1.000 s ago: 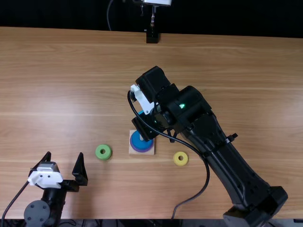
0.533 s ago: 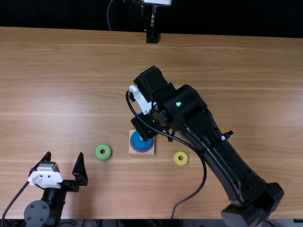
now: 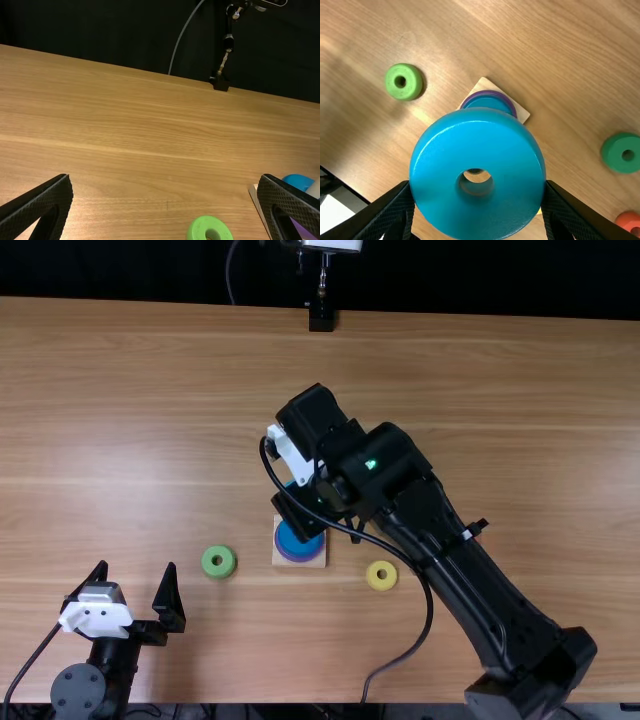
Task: Build the Hanoi tower: stack the rings onto the peg from bottom to top in this color order: purple, dark blue, light blue, dark green, light green, yellow, orange.
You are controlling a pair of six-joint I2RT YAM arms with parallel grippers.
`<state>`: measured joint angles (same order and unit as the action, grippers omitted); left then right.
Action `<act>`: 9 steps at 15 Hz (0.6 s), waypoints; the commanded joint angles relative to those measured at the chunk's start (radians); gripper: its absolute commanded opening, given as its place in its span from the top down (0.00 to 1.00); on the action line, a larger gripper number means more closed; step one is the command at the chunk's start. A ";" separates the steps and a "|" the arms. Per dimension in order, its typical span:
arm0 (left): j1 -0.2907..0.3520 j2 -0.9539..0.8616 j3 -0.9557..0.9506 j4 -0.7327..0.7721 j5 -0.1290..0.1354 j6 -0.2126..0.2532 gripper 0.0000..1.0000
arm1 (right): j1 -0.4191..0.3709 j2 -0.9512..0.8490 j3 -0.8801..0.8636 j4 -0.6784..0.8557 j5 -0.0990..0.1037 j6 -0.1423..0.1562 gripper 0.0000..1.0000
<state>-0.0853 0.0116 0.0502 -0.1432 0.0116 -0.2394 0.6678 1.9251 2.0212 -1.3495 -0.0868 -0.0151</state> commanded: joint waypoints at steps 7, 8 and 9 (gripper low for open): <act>0.004 -0.012 -0.050 -0.013 0.020 0.007 0.00 | 0.007 0.012 -0.006 -0.001 -0.007 0.006 1.00; 0.004 -0.012 -0.050 -0.013 0.020 0.007 0.00 | 0.007 0.012 -0.006 -0.001 -0.007 0.004 1.00; 0.004 -0.012 -0.050 -0.013 0.020 0.007 0.00 | 0.007 0.015 -0.006 -0.003 -0.007 0.006 1.00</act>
<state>-0.0849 0.0120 0.0502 -0.1425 0.0120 -0.2390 0.6678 1.9255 2.0209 -1.3499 -0.0864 -0.0132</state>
